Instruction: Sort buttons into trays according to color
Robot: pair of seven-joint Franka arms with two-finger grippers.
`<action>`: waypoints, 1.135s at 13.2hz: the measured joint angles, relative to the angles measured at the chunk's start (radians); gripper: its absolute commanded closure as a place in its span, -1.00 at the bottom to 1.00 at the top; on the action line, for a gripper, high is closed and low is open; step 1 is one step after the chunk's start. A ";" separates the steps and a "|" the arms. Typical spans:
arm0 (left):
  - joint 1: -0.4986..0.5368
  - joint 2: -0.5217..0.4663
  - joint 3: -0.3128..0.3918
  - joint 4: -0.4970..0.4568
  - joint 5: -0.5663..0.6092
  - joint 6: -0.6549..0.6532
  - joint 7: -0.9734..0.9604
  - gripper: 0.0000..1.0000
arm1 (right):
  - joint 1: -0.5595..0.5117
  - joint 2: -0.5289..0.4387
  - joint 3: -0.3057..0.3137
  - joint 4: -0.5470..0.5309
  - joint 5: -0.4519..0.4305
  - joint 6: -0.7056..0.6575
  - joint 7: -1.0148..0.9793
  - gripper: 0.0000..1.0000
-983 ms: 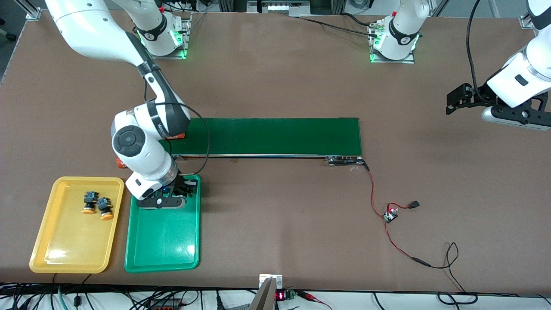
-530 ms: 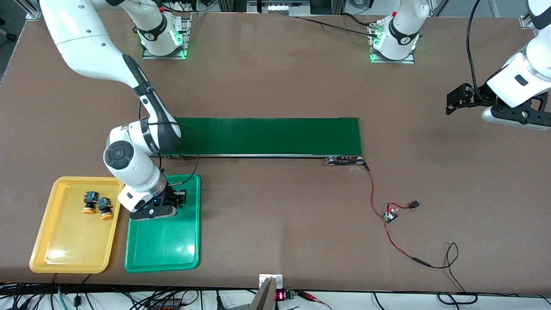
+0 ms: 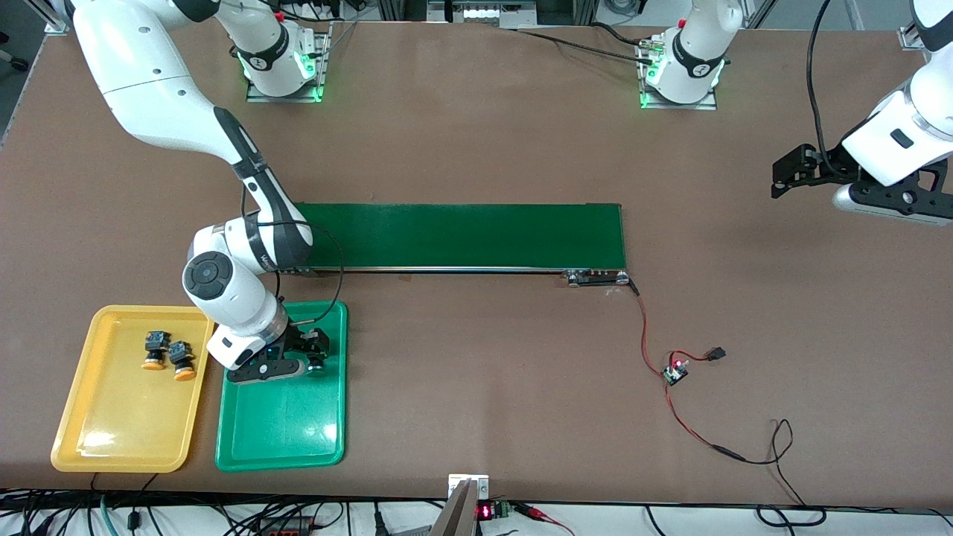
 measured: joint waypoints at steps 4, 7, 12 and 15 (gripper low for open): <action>0.000 0.000 0.000 0.000 0.000 0.000 0.000 -1.00 | -0.008 -0.082 0.000 -0.003 0.001 -0.091 0.000 -1.00; 0.000 0.000 0.000 0.000 0.000 0.000 0.000 -1.00 | -0.024 -0.243 0.000 -0.004 0.076 -0.376 -0.001 -1.00; 0.000 0.000 0.000 0.000 0.000 -0.001 0.000 -1.00 | -0.092 -0.533 -0.004 -0.009 0.121 -0.771 -0.054 -1.00; 0.000 0.000 0.000 0.000 0.000 -0.001 0.000 -1.00 | -0.131 -0.667 -0.022 -0.016 0.124 -0.931 -0.073 -1.00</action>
